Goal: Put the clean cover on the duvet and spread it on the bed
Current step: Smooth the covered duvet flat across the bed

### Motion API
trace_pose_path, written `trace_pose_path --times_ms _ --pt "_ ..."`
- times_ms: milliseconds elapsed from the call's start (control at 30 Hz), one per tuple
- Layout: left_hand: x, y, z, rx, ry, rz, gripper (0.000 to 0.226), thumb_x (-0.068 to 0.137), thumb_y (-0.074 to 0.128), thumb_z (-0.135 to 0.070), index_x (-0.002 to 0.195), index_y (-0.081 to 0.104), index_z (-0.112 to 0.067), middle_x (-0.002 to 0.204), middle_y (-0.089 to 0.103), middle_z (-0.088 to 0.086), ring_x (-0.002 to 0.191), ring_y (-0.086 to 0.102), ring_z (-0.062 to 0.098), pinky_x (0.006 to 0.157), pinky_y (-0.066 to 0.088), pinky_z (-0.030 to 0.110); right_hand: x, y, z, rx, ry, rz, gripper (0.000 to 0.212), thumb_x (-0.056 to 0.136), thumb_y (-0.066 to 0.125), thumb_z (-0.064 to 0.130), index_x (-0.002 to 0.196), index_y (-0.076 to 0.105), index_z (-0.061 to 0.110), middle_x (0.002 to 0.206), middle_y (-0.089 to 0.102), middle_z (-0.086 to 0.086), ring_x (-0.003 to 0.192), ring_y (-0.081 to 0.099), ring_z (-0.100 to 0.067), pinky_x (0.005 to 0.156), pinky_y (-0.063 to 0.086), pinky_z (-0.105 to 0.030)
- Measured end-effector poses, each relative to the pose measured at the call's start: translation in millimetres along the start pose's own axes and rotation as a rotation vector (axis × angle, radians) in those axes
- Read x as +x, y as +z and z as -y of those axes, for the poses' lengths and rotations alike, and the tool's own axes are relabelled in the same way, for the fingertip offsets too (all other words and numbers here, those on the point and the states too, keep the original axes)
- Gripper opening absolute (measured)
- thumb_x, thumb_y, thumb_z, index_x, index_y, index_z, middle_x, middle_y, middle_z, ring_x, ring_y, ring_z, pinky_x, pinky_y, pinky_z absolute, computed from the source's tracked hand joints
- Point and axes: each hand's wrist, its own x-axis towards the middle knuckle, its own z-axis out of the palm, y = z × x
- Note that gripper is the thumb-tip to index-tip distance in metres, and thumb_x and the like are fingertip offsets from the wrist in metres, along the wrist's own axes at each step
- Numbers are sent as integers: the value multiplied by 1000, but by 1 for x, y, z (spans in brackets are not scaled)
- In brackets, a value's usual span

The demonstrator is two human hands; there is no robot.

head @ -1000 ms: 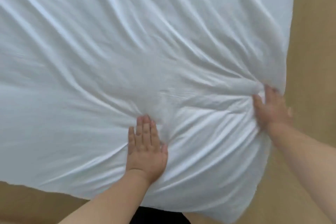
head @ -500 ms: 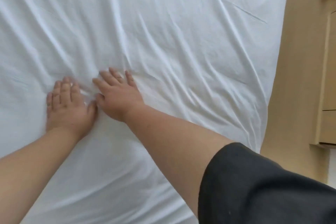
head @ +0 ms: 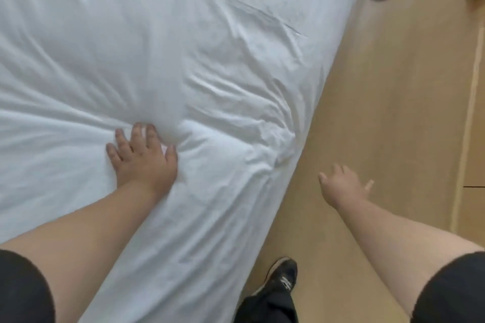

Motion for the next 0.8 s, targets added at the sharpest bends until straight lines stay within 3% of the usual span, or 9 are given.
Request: trace_pose_path --times_ms 133,233,367,467,567,633,700,733,800 --pt "-44 24 -87 53 26 102 72 100 20 -59 161 0 -26 168 -13 2 151 -17 38 122 -9 55 14 -4 -37 68 -265 2 64 102 39 54 158 29 24 167 23 2 154 20 -20 122 9 -56" --pt "-55 31 -110 69 -6 168 73 98 13 -62 160 -10 -29 166 -24 -1 149 -25 37 122 -12 54 21 -30 -33 115 -448 -75 61 102 47 45 155 35 17 164 32 -3 153 24 -20 125 13 -47" --pt "-49 34 -107 71 -36 193 77 96 11 -65 159 -15 -29 164 -28 -3 149 -29 33 122 -14 52 5 -67 15 183 -802 -226 55 101 50 34 152 41 15 162 34 -6 152 24 -23 125 13 -39" --pt "-46 35 -103 47 -40 206 77 96 9 -66 158 -18 -29 163 -31 -3 147 -33 32 121 -16 51 -23 -73 70 66 -1089 -242 56 101 48 33 154 36 19 166 23 -6 155 14 -24 124 3 -35" --pt "-59 29 -108 -6 -36 133 79 92 6 -67 160 -6 -30 167 -16 -2 150 -25 28 122 -11 48 -58 -68 144 -85 -1391 -198 57 101 42 34 156 31 24 169 17 -1 156 4 -20 124 -7 -39" --pt "-55 15 -102 -44 -38 110 82 85 15 -70 157 18 -30 164 13 0 152 -1 27 122 6 47 -70 -65 191 -128 -1467 -166 56 101 41 36 156 33 27 168 19 1 156 6 -20 124 -8 -43" --pt "-38 0 -91 -96 10 -1 77 78 33 -68 137 53 -22 139 48 6 131 40 33 108 31 52 -51 -78 221 -135 -1464 -153 57 100 40 39 156 33 29 169 17 2 156 5 -18 122 -14 -43" --pt "-22 -9 -84 -98 6 -42 72 76 39 -65 125 62 -18 125 56 7 117 49 35 99 37 52 -27 -93 228 -135 -1448 -192 58 100 38 42 156 32 30 169 16 3 156 4 -16 120 -17 -41" --pt "22 -30 -73 -95 -25 -142 67 73 43 -61 116 65 -14 116 59 11 106 52 36 92 38 50 46 -139 228 -163 -1278 -306 60 101 33 50 158 27 34 170 14 6 156 4 -14 121 -15 -39"
